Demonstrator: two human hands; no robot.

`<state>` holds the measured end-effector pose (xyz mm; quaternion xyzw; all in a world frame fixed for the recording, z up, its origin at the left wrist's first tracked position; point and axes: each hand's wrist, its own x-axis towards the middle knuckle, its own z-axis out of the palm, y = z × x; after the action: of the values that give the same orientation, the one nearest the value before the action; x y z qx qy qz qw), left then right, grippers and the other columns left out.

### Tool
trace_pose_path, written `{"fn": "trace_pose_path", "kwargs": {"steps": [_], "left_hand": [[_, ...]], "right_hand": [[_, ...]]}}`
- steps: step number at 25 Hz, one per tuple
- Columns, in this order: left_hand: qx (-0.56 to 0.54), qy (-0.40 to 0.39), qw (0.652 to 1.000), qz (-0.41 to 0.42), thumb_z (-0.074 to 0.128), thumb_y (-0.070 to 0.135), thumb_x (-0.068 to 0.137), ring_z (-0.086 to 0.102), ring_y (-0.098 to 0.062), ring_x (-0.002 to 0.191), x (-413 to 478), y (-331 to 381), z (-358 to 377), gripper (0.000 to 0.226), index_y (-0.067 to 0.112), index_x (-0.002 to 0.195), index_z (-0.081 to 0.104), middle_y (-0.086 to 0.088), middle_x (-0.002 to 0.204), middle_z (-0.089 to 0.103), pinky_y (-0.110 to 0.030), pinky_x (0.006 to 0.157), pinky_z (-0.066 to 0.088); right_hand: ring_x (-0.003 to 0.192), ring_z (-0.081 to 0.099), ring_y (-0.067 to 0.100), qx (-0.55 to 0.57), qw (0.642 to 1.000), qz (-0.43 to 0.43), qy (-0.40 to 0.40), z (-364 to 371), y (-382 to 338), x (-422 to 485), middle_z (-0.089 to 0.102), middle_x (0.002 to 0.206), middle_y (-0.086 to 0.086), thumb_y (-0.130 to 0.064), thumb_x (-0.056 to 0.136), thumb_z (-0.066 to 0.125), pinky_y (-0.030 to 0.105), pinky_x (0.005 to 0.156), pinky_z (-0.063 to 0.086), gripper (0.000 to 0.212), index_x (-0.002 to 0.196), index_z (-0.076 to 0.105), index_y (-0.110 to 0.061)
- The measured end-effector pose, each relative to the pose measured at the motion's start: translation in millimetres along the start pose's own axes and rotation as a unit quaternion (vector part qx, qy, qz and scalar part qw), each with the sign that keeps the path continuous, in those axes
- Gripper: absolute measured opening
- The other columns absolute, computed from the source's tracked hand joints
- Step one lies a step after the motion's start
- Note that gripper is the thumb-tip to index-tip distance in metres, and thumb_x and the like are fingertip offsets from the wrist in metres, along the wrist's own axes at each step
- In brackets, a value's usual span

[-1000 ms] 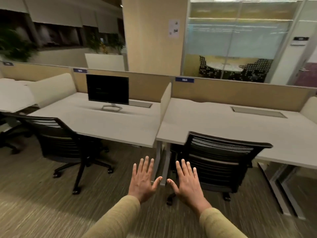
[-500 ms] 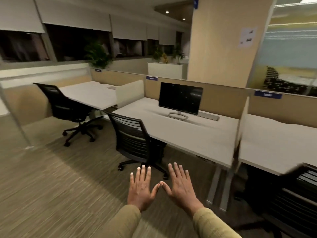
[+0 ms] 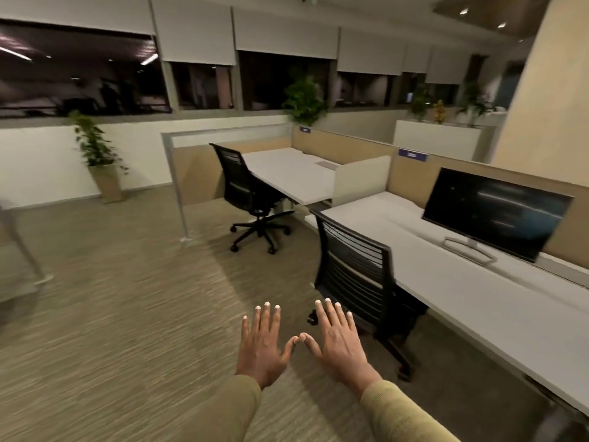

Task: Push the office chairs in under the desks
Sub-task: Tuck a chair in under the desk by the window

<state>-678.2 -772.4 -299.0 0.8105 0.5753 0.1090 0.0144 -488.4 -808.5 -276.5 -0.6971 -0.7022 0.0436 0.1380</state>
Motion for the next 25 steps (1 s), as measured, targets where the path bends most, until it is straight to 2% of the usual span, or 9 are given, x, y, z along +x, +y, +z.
{"fn": "trace_pose_path", "kwargs": {"steps": [5,15,19,25], "left_hand": [[-0.013,0.013,0.998,-0.061,0.017,0.074,0.097,-0.010,-0.024,0.158,89.8,-49.0,7.9,0.087,0.020,0.163,0.000,-0.005,0.172,-0.006,-0.048,0.124,-0.012],[-0.022,0.016,0.991,-0.130,0.021,0.069,0.100,-0.012,-0.024,0.158,245.8,-132.7,22.1,0.084,0.020,0.163,-0.001,-0.005,0.171,-0.009,-0.047,0.124,-0.014],[-0.016,0.014,0.988,-0.154,0.019,0.071,0.099,-0.013,-0.025,0.157,304.4,-199.8,31.6,0.085,0.020,0.163,-0.003,-0.005,0.171,-0.010,-0.049,0.124,-0.014],[-0.010,0.018,0.990,-0.142,0.019,0.071,0.099,-0.009,-0.025,0.158,409.2,-331.7,26.9,0.085,0.020,0.163,-0.001,-0.005,0.172,-0.006,-0.050,0.125,-0.011]], "right_hand": [[0.155,-0.006,0.026,0.020,0.999,-0.049,-0.004,24.2,-7.5,123.0,0.001,0.169,0.007,-0.082,0.085,0.010,0.046,0.125,-0.002,0.097,0.160,-0.002,-0.021],[0.155,-0.008,0.025,0.024,0.991,-0.123,-0.046,51.1,-21.7,332.0,-0.003,0.169,0.008,-0.077,0.093,0.020,0.044,0.124,-0.005,0.092,0.160,-0.005,-0.019],[0.155,-0.009,0.025,0.023,0.988,-0.143,-0.056,77.6,-60.4,415.3,-0.005,0.169,0.008,-0.077,0.093,0.019,0.044,0.124,-0.006,0.092,0.159,-0.007,-0.019],[0.155,-0.006,0.026,0.026,0.989,-0.141,-0.042,124.1,-145.6,555.9,-0.001,0.169,0.008,-0.078,0.093,0.020,0.045,0.124,-0.004,0.092,0.160,-0.005,-0.019]]}}
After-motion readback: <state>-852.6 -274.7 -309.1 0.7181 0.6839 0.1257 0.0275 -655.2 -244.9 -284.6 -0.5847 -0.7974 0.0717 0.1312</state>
